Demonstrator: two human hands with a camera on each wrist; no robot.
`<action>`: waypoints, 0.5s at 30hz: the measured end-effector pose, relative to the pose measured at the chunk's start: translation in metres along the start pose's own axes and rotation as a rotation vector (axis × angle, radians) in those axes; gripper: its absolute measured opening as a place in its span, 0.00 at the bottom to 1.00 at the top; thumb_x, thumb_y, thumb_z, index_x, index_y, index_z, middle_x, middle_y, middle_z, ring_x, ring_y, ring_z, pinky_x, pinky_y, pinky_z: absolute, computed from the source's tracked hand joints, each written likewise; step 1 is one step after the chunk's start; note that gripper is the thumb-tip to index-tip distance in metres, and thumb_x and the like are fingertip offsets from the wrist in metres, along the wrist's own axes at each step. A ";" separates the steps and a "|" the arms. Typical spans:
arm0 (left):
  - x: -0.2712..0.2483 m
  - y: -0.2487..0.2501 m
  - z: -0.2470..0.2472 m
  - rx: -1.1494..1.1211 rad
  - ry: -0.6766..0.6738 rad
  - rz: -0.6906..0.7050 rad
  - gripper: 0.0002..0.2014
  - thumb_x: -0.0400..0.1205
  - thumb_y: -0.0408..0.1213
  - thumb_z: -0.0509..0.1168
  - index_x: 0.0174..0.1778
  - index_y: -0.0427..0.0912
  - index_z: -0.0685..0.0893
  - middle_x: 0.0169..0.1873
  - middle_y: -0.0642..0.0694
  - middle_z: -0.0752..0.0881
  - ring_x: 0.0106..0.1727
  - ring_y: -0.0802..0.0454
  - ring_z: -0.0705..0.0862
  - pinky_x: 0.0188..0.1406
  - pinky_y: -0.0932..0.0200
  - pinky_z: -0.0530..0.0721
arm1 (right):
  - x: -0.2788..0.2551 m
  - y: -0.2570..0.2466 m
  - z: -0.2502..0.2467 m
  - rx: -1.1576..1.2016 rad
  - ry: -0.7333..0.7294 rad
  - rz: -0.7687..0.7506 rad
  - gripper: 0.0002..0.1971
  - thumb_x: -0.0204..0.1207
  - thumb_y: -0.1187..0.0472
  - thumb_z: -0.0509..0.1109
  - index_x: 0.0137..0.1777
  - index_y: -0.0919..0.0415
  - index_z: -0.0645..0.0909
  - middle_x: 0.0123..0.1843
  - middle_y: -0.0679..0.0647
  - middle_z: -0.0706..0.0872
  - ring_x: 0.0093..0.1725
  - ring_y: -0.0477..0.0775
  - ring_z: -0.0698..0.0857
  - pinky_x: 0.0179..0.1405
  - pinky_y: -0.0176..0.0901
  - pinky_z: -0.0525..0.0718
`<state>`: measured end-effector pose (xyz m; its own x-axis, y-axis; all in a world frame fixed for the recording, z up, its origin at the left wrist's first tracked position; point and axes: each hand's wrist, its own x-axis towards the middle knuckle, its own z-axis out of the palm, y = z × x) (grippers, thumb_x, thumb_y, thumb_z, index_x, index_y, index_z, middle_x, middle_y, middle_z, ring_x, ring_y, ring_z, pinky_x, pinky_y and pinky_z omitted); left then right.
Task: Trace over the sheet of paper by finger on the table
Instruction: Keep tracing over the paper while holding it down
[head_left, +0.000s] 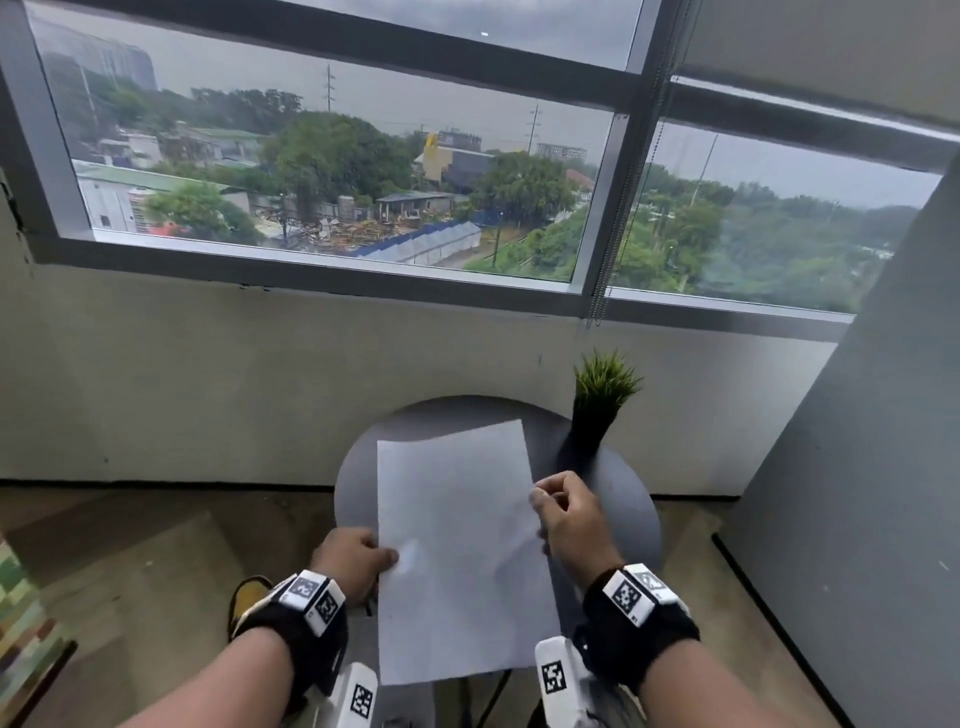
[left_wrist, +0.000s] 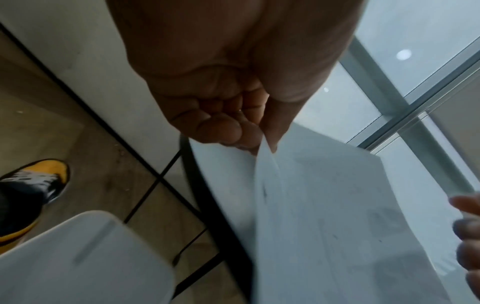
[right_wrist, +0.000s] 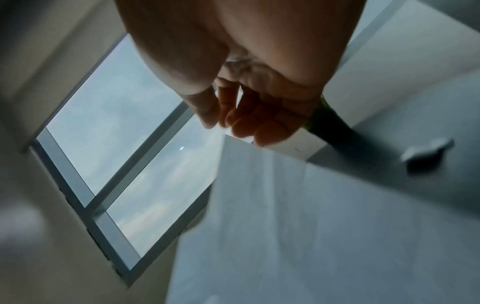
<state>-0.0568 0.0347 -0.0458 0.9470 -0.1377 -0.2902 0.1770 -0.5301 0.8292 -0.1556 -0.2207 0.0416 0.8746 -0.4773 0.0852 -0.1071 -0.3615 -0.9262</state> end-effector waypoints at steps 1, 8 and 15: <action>0.000 -0.010 0.003 -0.001 -0.016 -0.014 0.10 0.66 0.42 0.78 0.32 0.41 0.85 0.24 0.43 0.85 0.27 0.42 0.84 0.32 0.43 0.87 | -0.007 0.005 0.011 0.086 -0.119 0.059 0.03 0.80 0.61 0.68 0.46 0.59 0.79 0.37 0.54 0.83 0.29 0.50 0.81 0.30 0.46 0.80; -0.003 -0.030 0.007 -0.010 -0.075 -0.022 0.13 0.74 0.32 0.76 0.49 0.55 0.88 0.42 0.48 0.93 0.40 0.42 0.92 0.34 0.50 0.91 | -0.034 0.037 0.064 0.432 -0.638 0.575 0.14 0.82 0.51 0.66 0.65 0.53 0.76 0.53 0.59 0.85 0.42 0.60 0.87 0.35 0.46 0.83; 0.009 -0.040 0.001 -0.084 -0.122 -0.036 0.15 0.72 0.28 0.76 0.51 0.48 0.90 0.43 0.46 0.94 0.43 0.42 0.93 0.52 0.37 0.91 | 0.017 0.045 0.040 0.652 0.032 0.485 0.08 0.82 0.57 0.66 0.57 0.59 0.78 0.48 0.56 0.82 0.44 0.55 0.82 0.38 0.46 0.79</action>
<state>-0.0554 0.0540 -0.0819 0.9011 -0.2233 -0.3717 0.2363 -0.4657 0.8528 -0.1263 -0.2127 -0.0133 0.7864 -0.4874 -0.3794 -0.1648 0.4264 -0.8894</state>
